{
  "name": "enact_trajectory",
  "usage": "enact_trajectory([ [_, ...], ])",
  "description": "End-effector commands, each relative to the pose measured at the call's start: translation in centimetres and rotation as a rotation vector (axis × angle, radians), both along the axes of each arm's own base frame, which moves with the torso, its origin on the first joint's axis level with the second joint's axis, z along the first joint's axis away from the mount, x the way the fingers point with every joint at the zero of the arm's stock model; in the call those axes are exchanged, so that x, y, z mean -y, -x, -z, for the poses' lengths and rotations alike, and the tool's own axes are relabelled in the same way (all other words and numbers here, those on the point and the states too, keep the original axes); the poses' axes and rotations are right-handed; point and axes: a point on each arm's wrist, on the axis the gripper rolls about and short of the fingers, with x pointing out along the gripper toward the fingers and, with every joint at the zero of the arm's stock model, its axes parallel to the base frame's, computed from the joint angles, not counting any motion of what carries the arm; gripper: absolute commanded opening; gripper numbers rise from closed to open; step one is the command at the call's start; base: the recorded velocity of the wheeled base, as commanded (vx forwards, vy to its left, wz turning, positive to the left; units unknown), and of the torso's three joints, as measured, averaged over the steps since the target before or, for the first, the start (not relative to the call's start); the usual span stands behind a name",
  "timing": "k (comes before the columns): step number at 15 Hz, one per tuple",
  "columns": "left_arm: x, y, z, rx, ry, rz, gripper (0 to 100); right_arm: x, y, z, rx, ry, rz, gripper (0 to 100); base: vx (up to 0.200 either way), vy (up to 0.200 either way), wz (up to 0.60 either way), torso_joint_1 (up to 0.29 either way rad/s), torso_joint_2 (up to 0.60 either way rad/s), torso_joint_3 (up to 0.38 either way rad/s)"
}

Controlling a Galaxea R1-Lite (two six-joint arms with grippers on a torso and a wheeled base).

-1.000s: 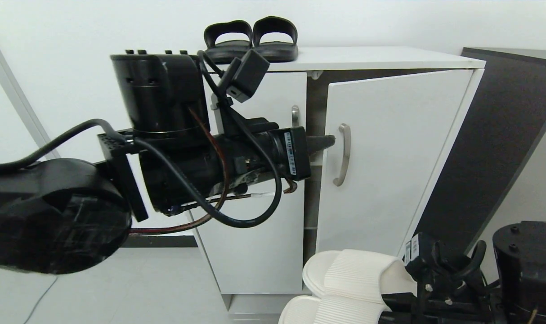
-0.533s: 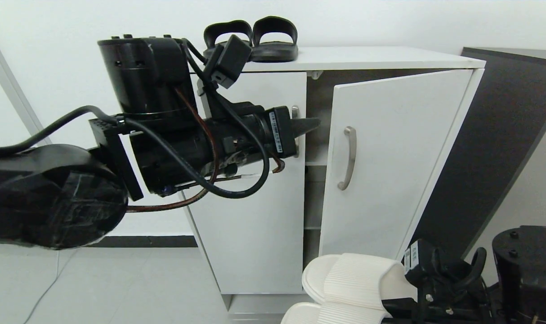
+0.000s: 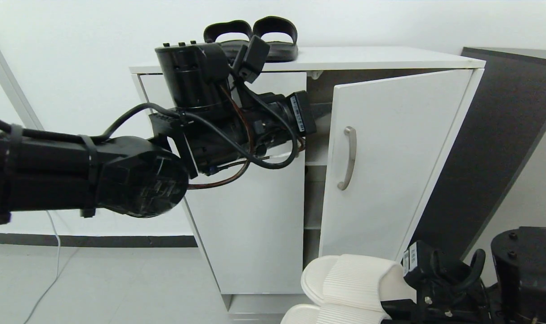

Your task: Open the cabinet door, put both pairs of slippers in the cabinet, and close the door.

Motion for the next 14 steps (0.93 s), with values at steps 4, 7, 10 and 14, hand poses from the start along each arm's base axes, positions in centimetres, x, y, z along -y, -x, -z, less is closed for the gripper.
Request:
enact_trajectory([
  [4,1.0,-1.5,1.7,-0.03,-0.021,-0.002,0,-0.3,0.5,0.4,-0.011,0.012,-0.03,0,-0.2,0.0,0.0,0.001,0.0,0.004],
  [7,2.5,-0.1,2.0,-0.032,-0.03,0.045,0,-0.4,1.2,0.8,-0.02,0.024,-0.059,0,-0.133,0.0,0.0,-0.002,0.0,0.005],
  [10,5.3,3.2,1.8,0.02,-0.032,0.124,0,-0.4,1.4,0.9,-0.025,0.029,-0.068,0,0.0,0.0,0.0,0.0,0.0,0.0],
  [14,5.3,3.1,1.7,0.053,-0.008,0.116,0,-0.5,1.4,0.9,-0.019,0.021,-0.068,0,0.0,0.0,0.0,0.0,0.0,0.0],
])
